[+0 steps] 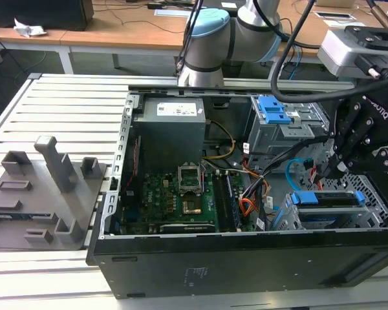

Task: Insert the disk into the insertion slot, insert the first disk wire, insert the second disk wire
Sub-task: 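Insert the disk into the insertion slot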

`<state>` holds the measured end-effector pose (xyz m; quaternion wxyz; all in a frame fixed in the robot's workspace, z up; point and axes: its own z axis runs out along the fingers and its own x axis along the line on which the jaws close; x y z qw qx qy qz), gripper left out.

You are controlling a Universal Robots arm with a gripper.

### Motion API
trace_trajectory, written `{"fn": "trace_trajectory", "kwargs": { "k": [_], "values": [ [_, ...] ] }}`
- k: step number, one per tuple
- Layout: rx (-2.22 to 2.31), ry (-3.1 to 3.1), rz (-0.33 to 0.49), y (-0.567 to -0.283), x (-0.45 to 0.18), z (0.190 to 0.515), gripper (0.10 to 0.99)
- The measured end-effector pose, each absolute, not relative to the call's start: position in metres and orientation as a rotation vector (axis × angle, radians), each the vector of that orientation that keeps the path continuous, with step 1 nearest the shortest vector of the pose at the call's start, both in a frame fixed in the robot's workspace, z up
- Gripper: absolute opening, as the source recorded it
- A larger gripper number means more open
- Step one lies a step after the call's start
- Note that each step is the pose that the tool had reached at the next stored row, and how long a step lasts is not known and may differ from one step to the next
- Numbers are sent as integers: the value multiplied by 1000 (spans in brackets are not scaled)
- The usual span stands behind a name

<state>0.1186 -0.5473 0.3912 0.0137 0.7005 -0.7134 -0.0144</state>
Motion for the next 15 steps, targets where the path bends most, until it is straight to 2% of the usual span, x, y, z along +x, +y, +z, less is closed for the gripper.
{"fn": "trace_trajectory", "kwargs": {
  "k": [15],
  "values": [
    [2182,-2222,-45,-547,124,369,106]
  ]
}}
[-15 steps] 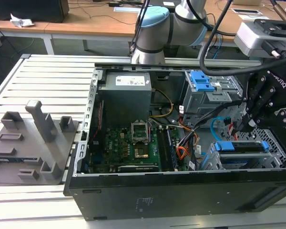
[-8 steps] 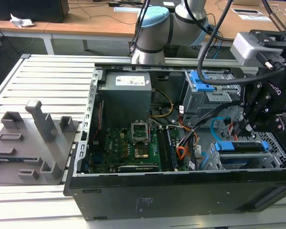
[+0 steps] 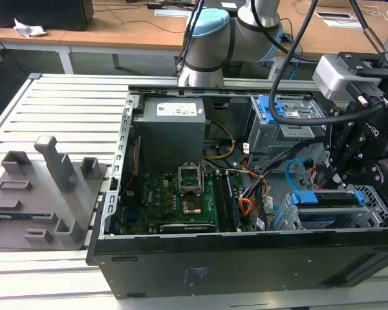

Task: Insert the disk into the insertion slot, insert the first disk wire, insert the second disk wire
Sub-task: 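Insert the disk into the insertion slot, then insert the first disk wire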

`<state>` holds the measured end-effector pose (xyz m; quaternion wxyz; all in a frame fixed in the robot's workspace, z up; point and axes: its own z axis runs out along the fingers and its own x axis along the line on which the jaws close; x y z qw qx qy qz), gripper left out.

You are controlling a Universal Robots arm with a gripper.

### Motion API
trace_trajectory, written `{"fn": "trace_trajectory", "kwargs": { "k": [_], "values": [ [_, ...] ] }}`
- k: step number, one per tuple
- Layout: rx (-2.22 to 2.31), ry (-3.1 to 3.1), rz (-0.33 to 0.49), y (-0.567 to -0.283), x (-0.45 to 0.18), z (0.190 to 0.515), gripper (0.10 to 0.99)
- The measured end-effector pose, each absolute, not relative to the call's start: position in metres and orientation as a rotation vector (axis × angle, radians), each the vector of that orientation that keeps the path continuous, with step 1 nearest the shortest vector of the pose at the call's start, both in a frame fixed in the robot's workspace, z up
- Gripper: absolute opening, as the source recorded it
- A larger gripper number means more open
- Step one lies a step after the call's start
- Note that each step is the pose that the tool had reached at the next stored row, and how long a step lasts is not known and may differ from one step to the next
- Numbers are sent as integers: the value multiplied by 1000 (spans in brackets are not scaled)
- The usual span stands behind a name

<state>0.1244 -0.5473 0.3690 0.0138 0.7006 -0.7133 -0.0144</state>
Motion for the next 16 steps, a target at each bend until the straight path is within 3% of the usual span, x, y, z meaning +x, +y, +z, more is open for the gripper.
{"fn": "trace_trajectory", "kwargs": {
  "k": [16],
  "values": [
    [2182,-2222,-45,-547,125,368,114]
  ]
}}
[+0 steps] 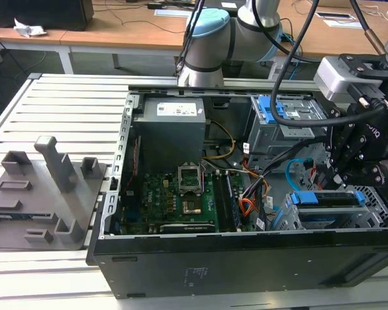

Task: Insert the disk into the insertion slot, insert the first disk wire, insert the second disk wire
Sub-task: 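Insert the first disk wire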

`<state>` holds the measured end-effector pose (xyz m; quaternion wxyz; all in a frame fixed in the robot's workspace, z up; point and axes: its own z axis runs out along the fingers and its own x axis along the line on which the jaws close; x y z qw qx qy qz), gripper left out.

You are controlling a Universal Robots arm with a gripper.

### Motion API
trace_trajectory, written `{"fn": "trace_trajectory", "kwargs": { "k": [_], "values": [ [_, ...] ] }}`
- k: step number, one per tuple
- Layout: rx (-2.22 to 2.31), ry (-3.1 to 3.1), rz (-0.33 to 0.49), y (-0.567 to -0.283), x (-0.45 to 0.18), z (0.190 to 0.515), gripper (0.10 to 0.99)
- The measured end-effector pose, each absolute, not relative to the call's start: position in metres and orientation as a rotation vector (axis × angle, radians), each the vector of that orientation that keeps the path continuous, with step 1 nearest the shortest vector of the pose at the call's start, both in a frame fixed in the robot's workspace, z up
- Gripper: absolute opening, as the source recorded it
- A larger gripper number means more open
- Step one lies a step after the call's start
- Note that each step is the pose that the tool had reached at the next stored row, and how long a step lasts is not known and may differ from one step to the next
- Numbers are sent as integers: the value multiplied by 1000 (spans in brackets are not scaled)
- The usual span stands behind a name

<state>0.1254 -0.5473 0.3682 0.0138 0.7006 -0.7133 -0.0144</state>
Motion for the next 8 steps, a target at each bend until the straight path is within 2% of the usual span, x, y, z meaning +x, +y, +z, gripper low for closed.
{"fn": "trace_trajectory", "kwargs": {
  "k": [1,8],
  "values": [
    [2182,-2222,-45,-547,125,368,239],
    [2182,-2222,-45,-547,125,373,239]
  ]
}}
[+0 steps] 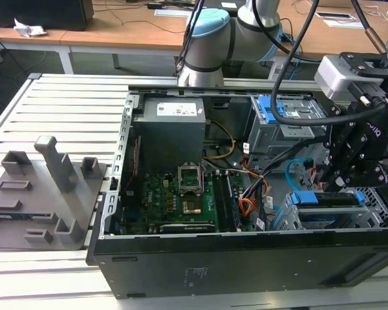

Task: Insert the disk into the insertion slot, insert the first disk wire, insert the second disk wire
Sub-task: 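Insert the first disk wire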

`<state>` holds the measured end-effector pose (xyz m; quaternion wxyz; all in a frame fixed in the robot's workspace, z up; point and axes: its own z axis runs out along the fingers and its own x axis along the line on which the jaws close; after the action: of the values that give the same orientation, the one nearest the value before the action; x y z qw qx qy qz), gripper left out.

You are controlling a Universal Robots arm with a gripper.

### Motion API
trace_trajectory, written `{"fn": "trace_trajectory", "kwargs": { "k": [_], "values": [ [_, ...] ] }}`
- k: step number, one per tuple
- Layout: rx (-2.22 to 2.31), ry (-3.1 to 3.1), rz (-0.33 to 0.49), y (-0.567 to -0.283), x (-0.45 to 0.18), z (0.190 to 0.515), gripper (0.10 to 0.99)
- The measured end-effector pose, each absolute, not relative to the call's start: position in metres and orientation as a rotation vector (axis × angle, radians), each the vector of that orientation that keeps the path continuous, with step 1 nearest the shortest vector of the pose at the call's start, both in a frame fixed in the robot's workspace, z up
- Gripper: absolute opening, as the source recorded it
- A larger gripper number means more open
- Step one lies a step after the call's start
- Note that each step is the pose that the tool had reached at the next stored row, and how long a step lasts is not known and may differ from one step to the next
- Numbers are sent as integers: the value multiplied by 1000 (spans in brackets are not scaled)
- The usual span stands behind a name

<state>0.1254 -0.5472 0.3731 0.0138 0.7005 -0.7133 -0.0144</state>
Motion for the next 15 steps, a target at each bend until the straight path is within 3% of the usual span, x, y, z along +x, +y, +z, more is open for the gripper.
{"fn": "trace_trajectory", "kwargs": {
  "k": [15],
  "values": [
    [2182,-2222,-45,-530,125,377,239]
  ]
}}
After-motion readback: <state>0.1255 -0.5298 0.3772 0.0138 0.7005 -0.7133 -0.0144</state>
